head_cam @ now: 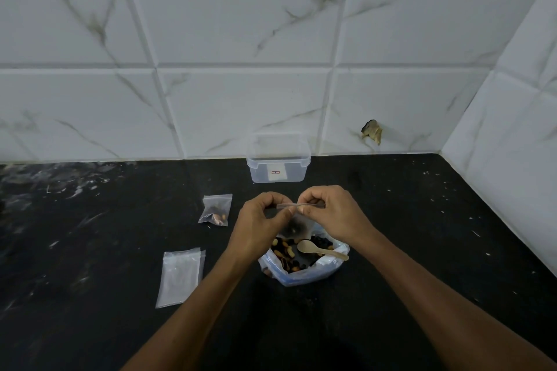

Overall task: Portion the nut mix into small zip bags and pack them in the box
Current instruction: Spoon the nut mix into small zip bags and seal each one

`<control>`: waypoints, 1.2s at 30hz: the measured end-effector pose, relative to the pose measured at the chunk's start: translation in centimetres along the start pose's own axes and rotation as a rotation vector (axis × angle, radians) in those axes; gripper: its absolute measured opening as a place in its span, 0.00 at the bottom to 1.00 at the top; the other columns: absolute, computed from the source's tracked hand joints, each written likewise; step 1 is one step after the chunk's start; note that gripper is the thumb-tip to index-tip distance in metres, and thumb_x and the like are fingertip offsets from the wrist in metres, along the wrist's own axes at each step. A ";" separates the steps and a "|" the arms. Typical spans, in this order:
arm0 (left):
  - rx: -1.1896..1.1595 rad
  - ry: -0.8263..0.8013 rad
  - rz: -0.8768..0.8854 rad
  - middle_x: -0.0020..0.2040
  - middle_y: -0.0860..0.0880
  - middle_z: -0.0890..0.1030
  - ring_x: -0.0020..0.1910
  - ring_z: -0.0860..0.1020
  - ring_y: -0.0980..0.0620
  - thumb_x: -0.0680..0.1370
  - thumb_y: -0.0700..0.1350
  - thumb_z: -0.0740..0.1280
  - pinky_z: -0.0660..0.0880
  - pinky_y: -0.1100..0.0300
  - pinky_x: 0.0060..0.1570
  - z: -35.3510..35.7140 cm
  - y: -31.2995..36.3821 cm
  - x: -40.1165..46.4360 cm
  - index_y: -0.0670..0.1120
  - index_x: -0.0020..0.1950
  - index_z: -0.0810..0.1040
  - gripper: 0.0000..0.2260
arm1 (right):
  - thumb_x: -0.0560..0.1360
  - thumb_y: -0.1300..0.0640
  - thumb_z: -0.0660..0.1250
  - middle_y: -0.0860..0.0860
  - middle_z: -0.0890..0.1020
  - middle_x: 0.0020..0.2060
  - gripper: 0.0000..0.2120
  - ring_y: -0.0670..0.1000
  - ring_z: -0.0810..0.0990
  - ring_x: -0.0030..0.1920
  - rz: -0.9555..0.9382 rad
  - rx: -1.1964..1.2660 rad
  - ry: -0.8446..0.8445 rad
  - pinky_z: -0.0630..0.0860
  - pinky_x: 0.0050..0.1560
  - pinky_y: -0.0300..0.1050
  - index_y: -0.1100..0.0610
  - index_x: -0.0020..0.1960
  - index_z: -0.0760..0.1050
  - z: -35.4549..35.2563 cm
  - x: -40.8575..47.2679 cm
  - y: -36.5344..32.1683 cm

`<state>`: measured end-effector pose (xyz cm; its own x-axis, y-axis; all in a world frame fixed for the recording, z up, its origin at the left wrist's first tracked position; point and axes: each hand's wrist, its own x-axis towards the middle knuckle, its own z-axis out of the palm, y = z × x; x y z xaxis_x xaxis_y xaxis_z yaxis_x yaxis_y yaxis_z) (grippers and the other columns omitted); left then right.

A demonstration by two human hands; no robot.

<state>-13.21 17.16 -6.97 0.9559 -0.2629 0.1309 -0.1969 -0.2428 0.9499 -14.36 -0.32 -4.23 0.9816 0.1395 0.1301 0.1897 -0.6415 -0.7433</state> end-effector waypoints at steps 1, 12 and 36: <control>0.014 -0.009 0.000 0.48 0.53 0.81 0.47 0.80 0.60 0.78 0.43 0.70 0.76 0.70 0.42 0.0 0.1 0.0 0.51 0.49 0.80 0.03 | 0.75 0.60 0.70 0.43 0.81 0.38 0.03 0.40 0.79 0.43 0.008 0.005 -0.003 0.73 0.45 0.34 0.54 0.46 0.82 0.0 0.0 0.0; 0.046 0.028 -0.025 0.48 0.53 0.80 0.48 0.79 0.57 0.79 0.44 0.68 0.76 0.70 0.40 -0.4 0.0 0.2 0.51 0.48 0.79 0.02 | 0.74 0.60 0.71 0.47 0.83 0.37 0.02 0.43 0.81 0.39 0.069 0.062 0.032 0.78 0.43 0.38 0.54 0.45 0.82 -0.6 -0.3 0.6; 0.010 0.003 -0.049 0.44 0.52 0.83 0.44 0.81 0.62 0.78 0.41 0.68 0.76 0.69 0.43 -2.2 0.0 0.5 0.50 0.45 0.81 0.05 | 0.74 0.61 0.71 0.49 0.84 0.40 0.03 0.45 0.82 0.42 0.141 0.193 0.081 0.79 0.44 0.36 0.55 0.45 0.82 -1.1 -0.6 0.9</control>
<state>-12.22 19.06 -6.25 0.9651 -0.2478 0.0848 -0.1515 -0.2644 0.9524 -14.78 -1.81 -4.27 0.9980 -0.0074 0.0625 0.0507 -0.4929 -0.8686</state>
